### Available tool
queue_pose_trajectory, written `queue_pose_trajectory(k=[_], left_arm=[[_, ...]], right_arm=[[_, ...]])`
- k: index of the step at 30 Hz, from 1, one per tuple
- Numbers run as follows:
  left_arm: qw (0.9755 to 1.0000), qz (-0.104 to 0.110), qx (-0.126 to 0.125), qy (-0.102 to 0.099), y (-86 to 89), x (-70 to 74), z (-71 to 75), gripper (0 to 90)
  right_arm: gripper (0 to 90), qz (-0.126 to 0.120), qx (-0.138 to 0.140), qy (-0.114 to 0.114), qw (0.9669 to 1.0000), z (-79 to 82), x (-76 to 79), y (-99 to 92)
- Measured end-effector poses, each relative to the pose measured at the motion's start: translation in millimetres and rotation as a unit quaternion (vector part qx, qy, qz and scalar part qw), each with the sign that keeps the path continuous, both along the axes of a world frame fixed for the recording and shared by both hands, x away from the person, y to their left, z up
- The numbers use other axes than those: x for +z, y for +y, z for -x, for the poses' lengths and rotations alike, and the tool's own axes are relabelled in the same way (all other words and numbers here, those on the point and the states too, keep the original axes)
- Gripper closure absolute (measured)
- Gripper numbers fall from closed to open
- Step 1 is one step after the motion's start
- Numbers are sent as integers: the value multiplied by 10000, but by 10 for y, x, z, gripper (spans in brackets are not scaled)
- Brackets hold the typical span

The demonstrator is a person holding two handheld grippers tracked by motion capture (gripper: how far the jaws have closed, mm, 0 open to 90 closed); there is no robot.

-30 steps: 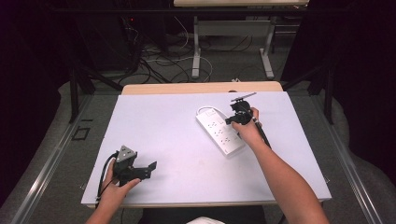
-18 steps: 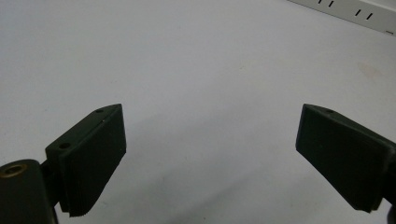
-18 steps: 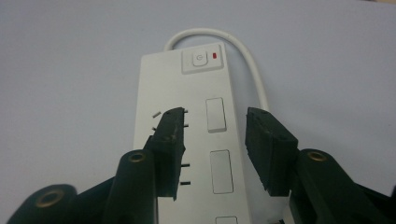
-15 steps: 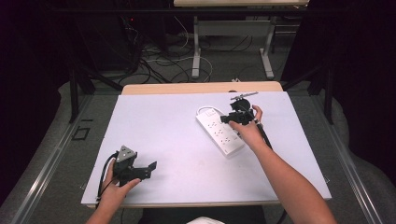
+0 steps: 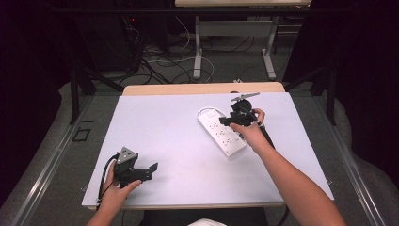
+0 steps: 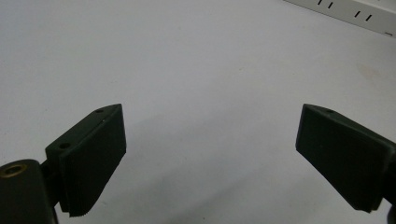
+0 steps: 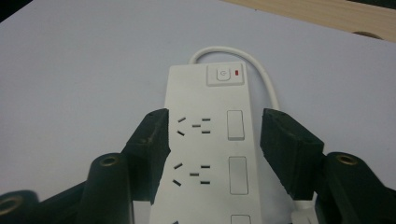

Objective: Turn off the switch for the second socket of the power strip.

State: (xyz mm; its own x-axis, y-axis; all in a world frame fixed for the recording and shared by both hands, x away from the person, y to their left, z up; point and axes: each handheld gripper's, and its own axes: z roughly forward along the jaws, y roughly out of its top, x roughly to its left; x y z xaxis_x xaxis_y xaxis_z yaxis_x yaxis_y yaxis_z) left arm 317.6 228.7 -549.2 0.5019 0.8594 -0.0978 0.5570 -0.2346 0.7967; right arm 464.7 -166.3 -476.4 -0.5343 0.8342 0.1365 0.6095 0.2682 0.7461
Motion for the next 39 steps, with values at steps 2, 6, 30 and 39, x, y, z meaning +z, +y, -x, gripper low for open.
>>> queue_pose_trajectory(k=[2, 6, 30, 39], left_arm=[[10000, 1, 1, 3, 1, 0, 0, 83], [10000, -14, -5, -3, 6, 2, 1, 83], [10000, -13, -25, 18, 10, 13, 7, 83], [10000, -1, -23, 12, 10, 13, 9, 83]], right_arm=[[379, 25, 53, -5, 10000, 14, 14, 13], [333, 55, 150, -108, 9998, 35, 45, 46], [157, 435, 761, -605, 9943, 500, 300, 133], [151, 371, 723, -789, 9936, 709, 364, 3]])
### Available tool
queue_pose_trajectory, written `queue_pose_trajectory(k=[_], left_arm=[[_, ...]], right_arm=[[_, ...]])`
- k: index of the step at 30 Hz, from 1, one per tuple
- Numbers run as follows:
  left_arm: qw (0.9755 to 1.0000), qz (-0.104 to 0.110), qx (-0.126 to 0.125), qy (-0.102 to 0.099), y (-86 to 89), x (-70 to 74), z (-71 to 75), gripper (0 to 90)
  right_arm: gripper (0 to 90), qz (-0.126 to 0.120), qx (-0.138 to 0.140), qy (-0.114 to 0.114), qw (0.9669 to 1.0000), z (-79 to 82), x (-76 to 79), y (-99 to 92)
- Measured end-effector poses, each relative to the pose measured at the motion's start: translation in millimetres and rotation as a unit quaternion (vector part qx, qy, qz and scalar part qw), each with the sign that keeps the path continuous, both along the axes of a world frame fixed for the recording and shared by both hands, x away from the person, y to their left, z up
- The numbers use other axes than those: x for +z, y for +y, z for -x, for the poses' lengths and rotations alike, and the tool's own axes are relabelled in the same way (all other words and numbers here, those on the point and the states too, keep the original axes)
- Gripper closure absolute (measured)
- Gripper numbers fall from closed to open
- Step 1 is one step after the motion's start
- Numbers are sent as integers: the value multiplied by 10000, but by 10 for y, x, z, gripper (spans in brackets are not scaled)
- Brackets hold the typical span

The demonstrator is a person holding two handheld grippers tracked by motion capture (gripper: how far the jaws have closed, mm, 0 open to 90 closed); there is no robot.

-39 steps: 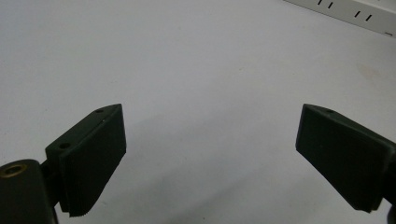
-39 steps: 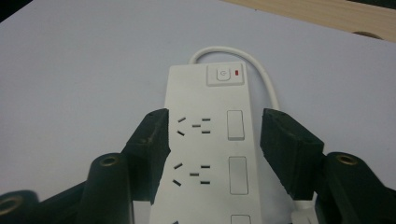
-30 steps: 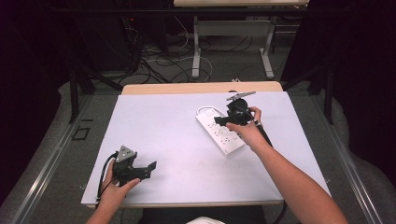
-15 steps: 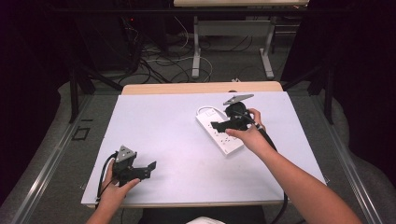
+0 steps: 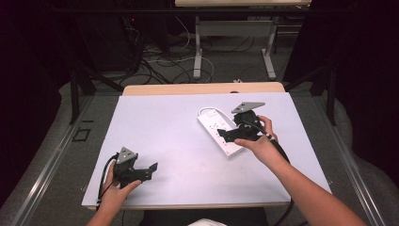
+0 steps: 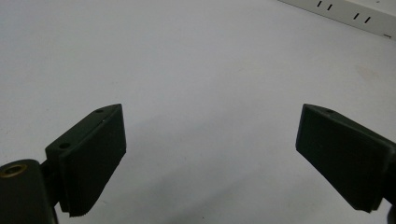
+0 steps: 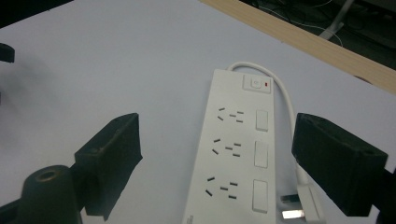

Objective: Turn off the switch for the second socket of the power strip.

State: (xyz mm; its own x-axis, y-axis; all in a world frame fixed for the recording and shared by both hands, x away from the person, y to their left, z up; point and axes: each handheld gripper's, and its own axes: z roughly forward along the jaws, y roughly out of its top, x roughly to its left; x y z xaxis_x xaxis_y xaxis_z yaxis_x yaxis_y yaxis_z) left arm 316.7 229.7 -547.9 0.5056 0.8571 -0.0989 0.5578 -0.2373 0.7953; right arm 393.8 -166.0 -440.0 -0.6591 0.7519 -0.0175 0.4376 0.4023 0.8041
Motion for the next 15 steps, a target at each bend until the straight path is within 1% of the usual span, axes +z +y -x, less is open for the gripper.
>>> queue_pose_trajectory(k=[4, 8, 9, 10, 11, 12, 14, 15], left_arm=[[10000, 11, 7, 2, 1, 1, 1, 83], [10000, 13, 10, 4, -6, -1, 2, 83], [10000, 9, 6, -2, -8, -2, 0, 83], [10000, 46, 29, 18, -14, -3, 4, 83], [10000, 15, 15, -5, -10, 0, 3, 83], [10000, 51, 34, 11, -13, -1, 6, 83], [10000, 19, 24, -2, -6, 0, 4, 83], [10000, 19, 24, 0, -5, 0, 4, 83]], right_arm=[[152, -9, -73, -68, 10000, 96, -10, -95], [145, -78, -150, -80, 9998, 201, -27, -190], [139, -90, -149, -130, 9998, 222, -33, -213], [135, -113, -162, -164, 9997, 246, -34, -239], [131, -158, -183, -174, 9996, 271, -34, -265], [128, -193, -207, -188, 9994, 298, -33, -291], [121, -263, -240, -214, 9991, 348, -41, -342], [118, -260, -258, -223, 9991, 372, -46, -368]])
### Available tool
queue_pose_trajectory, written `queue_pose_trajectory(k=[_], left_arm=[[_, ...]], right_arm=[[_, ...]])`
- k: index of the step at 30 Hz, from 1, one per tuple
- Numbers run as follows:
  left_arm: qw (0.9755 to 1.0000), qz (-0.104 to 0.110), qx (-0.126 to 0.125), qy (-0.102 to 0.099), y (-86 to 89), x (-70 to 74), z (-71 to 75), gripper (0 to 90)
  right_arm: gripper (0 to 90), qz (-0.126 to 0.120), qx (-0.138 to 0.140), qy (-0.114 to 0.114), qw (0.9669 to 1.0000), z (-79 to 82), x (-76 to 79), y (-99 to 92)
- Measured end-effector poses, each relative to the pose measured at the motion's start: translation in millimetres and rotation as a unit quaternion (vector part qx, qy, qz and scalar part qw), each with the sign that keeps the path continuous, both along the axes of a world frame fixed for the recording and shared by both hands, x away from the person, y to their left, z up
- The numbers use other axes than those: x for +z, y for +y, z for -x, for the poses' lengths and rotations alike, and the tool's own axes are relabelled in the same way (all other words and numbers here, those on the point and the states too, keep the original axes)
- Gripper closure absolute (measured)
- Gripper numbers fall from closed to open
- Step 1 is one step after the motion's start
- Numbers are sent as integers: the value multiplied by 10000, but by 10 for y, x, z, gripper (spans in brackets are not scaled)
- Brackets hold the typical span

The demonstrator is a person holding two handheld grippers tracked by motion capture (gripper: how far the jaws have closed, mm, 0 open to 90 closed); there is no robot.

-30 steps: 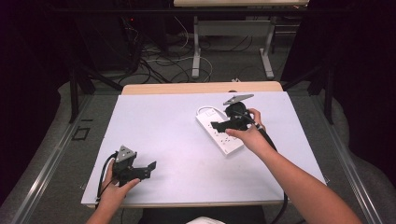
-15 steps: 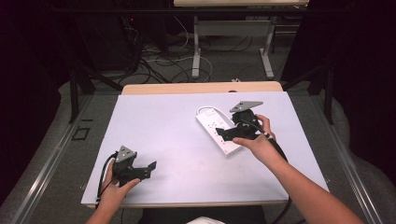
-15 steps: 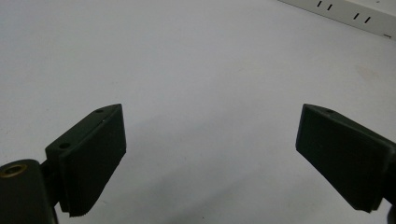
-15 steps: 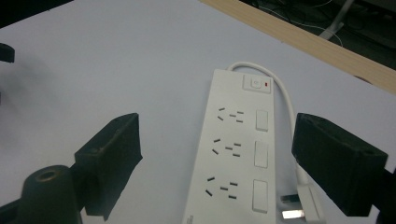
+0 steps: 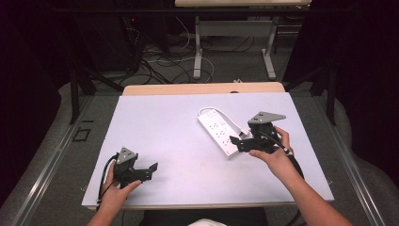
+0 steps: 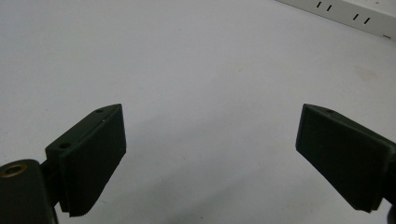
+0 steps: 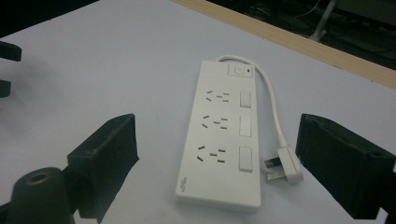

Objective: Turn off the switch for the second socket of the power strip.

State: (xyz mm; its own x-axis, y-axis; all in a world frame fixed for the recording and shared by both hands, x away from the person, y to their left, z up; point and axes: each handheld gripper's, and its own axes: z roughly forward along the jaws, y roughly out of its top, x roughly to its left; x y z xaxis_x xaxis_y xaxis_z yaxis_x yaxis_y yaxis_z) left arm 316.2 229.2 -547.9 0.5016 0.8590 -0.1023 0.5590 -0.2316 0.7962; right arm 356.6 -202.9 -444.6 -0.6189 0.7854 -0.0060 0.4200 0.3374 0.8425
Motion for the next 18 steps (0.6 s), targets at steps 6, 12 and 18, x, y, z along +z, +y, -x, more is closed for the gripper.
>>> queue_pose_trajectory(k=[6, 12, 18], left_arm=[[10000, 11, 6, 1, -1, 0, 0, 83], [10000, 8, 16, -5, 0, -1, 2, 83], [10000, 4, 16, 8, 0, -1, 1, 83]], right_arm=[[62, -67, -70, -56, 9999, 138, -63, -139], [38, -170, -161, -117, 9997, 279, -142, -278], [27, -183, -316, -169, 9992, 403, -255, -407]])
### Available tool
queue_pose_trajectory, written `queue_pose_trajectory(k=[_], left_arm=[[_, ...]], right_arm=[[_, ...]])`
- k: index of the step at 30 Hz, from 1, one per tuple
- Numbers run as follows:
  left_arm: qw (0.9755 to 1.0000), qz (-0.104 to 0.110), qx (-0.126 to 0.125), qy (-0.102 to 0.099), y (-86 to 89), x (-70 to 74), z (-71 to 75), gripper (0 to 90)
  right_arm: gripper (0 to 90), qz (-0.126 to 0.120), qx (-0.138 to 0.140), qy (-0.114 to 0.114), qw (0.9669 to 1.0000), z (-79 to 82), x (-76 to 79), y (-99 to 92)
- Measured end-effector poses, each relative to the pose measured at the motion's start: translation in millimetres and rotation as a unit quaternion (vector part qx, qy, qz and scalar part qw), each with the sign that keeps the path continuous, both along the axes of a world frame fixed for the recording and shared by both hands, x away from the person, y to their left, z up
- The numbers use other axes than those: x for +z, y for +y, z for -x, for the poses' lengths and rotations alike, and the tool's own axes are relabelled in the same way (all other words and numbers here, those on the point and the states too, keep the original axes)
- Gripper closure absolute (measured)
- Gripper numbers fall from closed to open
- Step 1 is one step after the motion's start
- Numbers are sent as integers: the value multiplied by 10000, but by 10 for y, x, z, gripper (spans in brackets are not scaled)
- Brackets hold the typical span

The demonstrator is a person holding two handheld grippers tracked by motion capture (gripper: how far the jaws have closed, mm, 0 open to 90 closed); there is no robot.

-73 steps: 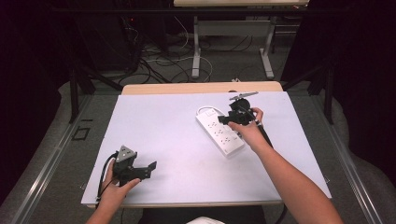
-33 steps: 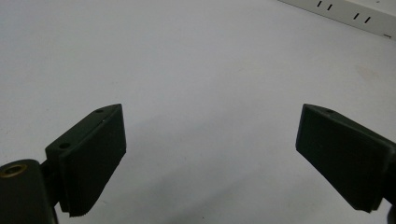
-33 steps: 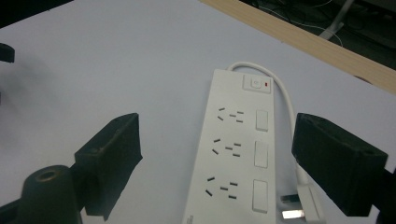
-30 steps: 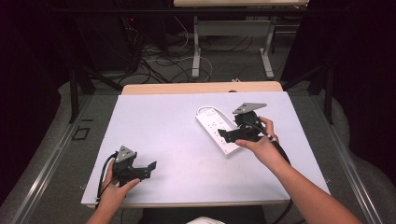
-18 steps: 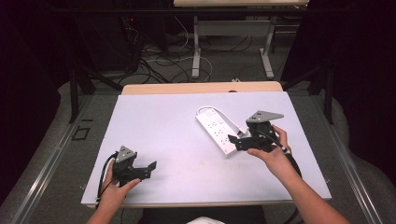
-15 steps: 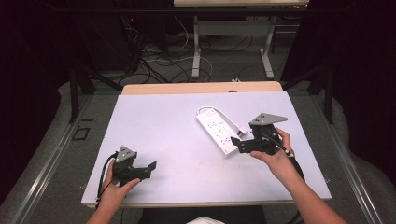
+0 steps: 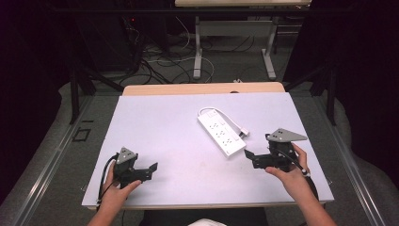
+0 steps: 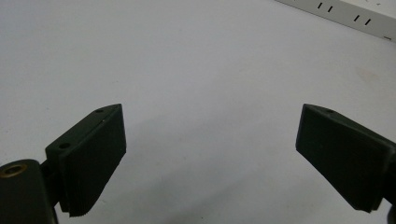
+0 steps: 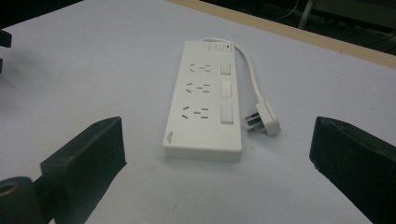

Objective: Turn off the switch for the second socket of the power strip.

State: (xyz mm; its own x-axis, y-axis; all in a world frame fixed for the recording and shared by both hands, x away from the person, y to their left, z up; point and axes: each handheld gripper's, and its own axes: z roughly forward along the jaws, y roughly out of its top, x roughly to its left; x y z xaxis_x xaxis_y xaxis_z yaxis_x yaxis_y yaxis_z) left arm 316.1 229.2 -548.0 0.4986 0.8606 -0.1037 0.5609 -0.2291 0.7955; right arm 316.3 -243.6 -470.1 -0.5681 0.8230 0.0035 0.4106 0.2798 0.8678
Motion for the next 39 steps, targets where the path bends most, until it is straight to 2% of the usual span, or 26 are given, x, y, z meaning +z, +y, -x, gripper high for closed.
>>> queue_pose_trajectory(k=[6, 12, 17, 18, 23, 29, 31, 37, 39], left_arm=[[10000, 39, 25, 18, -8, -4, 3, 83], [10000, 35, 28, 25, -5, -4, 2, 83], [10000, 37, 26, 21, -5, -2, 2, 83], [10000, 33, 25, 24, -4, -3, 1, 83], [10000, 11, 7, 23, -3, -6, -2, 83], [10000, -18, -16, 27, 1, -5, -7, 83], [10000, 41, 36, 7, -11, -14, -6, 83], [10000, 13, 16, 3, -7, -16, -13, 83], [10000, 41, -1, 59, -6, -13, -14, 83]], right_arm=[[0, 80, -177, -61, 9998, 66, -126, -134], [0, 128, -348, -29, 9993, 111, -271, -263], [0, -45, -526, 32, 9986, 124, -377, -353], [0, -88, -604, 67, 9981, 128, -399, -365], [0, -67, -935, -52, 9956, 90, -518, -479], [0, -69, -1311, 42, 9913, 42, -620, -605], [3, -40, -1390, 94, 9902, 29, -642, -654], [10, -235, -1552, 217, 9874, -4, -703, -725], [10, -212, -1543, 292, 9874, -10, -711, -749]])
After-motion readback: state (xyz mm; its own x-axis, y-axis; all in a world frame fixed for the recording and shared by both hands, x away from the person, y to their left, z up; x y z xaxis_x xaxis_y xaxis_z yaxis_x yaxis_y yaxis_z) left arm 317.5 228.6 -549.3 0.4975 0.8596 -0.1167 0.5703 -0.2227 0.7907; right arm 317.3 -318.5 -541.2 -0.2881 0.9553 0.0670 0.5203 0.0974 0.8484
